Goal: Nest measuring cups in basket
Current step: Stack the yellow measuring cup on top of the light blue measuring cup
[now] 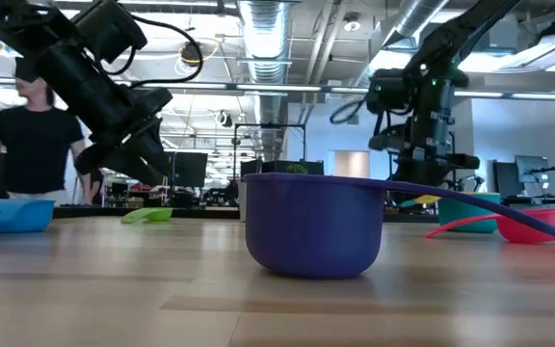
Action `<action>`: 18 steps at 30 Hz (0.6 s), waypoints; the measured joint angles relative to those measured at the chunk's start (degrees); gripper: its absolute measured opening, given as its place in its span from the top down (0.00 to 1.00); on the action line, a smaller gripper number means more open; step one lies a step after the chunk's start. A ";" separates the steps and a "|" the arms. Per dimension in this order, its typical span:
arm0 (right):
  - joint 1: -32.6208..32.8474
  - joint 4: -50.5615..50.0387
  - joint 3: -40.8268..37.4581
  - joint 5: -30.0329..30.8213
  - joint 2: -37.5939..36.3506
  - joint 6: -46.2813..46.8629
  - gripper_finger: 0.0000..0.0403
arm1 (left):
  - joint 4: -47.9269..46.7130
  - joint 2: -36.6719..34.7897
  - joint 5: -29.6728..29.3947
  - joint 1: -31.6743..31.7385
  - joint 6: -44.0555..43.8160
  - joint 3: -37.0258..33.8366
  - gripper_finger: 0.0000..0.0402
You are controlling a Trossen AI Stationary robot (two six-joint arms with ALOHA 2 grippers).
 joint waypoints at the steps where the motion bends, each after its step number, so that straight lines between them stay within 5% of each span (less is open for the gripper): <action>1: 1.07 0.01 0.02 -0.99 -0.33 -0.70 0.80 | 1.15 0.75 0.35 0.00 -0.31 0.00 0.62; 6: 6.33 -1.89 0.02 -5.77 -3.76 0.44 0.80 | 12.60 6.71 3.02 0.00 -0.49 0.31 0.62; 18: 11.52 -25.31 -0.01 8.26 -20.70 24.66 0.80 | 17.51 31.06 10.89 0.86 16.27 23.11 0.69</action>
